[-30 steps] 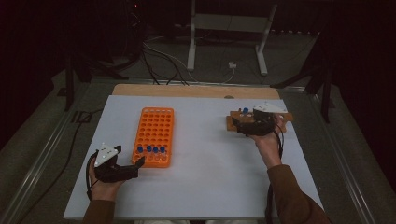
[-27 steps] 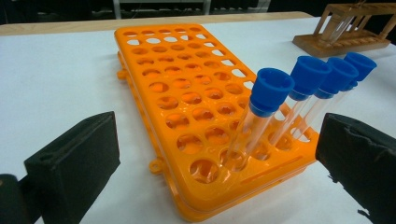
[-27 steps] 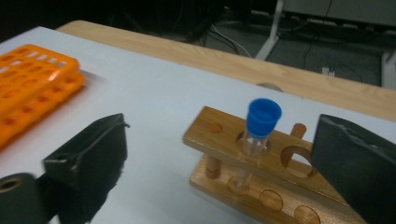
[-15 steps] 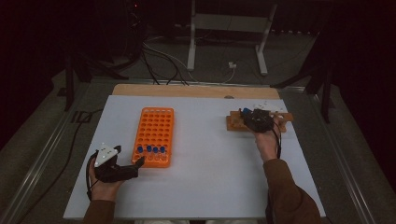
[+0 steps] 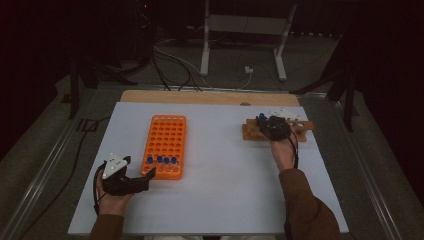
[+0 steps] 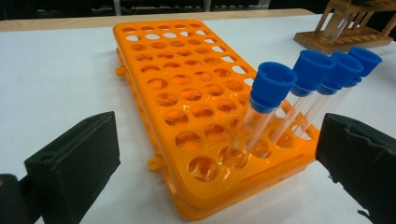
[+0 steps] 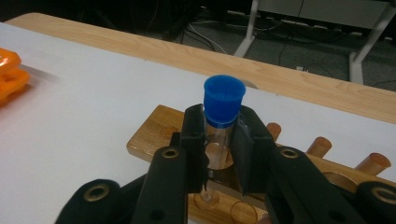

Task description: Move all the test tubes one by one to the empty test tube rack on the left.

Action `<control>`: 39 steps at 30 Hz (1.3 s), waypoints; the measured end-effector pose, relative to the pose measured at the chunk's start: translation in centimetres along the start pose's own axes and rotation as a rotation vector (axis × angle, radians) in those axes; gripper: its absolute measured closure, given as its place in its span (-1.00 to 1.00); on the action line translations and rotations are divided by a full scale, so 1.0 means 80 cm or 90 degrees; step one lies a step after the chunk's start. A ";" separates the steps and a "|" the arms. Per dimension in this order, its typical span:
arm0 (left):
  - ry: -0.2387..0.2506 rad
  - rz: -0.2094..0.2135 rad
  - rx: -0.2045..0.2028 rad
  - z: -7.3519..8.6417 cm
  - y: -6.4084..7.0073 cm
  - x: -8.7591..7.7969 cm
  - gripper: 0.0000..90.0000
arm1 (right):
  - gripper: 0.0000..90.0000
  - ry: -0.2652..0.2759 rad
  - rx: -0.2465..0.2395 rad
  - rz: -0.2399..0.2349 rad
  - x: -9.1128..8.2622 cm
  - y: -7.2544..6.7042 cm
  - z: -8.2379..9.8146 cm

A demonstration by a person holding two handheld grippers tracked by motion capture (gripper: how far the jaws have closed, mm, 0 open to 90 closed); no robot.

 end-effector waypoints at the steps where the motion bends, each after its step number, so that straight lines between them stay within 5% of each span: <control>1: 0.000 0.000 0.000 0.000 0.000 0.000 -0.98 | 0.70 -0.001 -0.002 0.001 0.000 0.000 0.000; 25: 0.002 -0.002 0.005 0.000 0.002 0.001 -0.99 | 0.72 -0.005 0.005 0.001 -0.003 0.002 -0.002; 39: 0.006 -0.003 0.004 -0.001 0.002 0.000 -0.99 | 0.72 0.023 -0.002 -0.004 -0.020 0.003 -0.020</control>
Point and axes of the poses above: each handheld gripper's, and its own axes: x roughly forward along the jaws, z roughly out of its underside, y roughly to its right, the point moved 2 cm from there along x, roughly forward along the jaws, and after that the axes turned 3 degrees about z, right-handed, at the moved point
